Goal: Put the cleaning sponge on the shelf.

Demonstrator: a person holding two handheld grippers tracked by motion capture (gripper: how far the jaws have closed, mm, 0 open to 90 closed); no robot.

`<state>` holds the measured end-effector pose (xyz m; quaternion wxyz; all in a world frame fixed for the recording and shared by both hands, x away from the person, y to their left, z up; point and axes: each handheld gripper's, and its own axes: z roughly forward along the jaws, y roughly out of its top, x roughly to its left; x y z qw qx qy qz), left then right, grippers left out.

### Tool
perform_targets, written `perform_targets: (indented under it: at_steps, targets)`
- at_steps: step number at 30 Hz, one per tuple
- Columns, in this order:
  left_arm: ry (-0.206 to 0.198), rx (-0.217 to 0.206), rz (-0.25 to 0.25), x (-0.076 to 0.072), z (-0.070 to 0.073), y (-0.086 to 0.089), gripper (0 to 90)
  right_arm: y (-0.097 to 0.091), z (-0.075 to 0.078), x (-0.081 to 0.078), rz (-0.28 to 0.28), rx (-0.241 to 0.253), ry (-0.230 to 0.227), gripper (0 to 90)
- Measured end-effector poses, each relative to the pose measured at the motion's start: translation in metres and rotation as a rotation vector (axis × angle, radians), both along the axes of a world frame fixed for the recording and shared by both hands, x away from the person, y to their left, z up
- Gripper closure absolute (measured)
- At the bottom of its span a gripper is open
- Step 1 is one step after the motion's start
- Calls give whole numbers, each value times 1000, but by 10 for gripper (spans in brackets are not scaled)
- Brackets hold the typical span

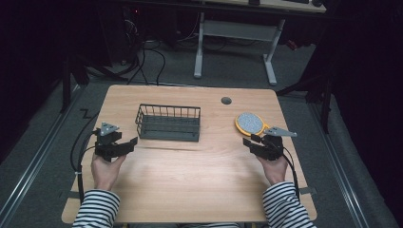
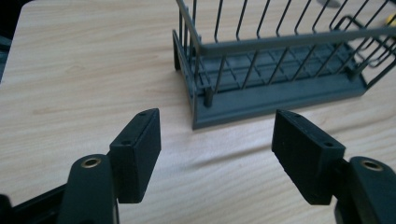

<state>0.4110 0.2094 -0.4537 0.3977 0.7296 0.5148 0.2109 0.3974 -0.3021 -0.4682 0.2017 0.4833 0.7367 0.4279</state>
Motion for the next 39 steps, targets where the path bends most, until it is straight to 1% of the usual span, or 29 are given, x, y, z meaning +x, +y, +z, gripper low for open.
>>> perform_targets:
  at_steps: [4,7,8,11,12,13,14,16,18,19,20,22,23,24,25,28,31,35,36,39]
  targets:
    - [-4,-9,-5,7,9,-2,340,17,8,9,33,-7,-15,549]
    - [-14,-6,-1,14,13,-2,339,28,13,16,58,3,-16,549]
    - [-9,-17,-1,17,13,-2,340,32,15,18,65,3,-20,549]
    - [-3,-14,-4,25,15,-4,340,42,22,25,91,3,-27,550]
    - [-3,-10,-3,28,15,-5,340,46,24,27,98,10,-29,550]
    - [-8,-24,-1,30,15,-6,344,49,26,30,105,12,-28,551]
    - [0,-35,-2,32,15,-6,353,53,28,32,111,11,-31,551]
    - [8,-15,3,37,16,-8,352,60,31,37,124,13,-32,551]
    - [11,-16,2,41,17,-10,355,67,33,42,134,15,-29,551]
    - [7,-16,4,42,18,-11,355,71,34,45,138,20,-29,551]
    - [6,-31,5,44,19,-10,361,75,35,47,142,20,-26,551]
    - [10,-19,14,49,21,-11,363,81,37,53,148,23,-25,549]
    - [10,-19,14,49,21,-11,365,85,38,55,150,27,-24,549]
    - [11,-23,21,52,22,-11,366,88,39,58,152,28,-23,548]
    - [12,-22,23,54,22,-12,368,92,39,61,153,29,-20,548]
    - [13,-50,31,58,21,-11,380,104,40,68,160,23,-15,545]
    - [15,-45,40,62,17,-11,397,115,40,75,167,16,-8,542]
    - [14,-67,37,66,15,-11,423,127,38,83,167,5,-3,538]
    - [19,-71,33,67,13,-11,427,130,37,85,164,4,1,536]
    - [24,-69,34,69,10,-12,443,135,32,91,155,7,15,526]
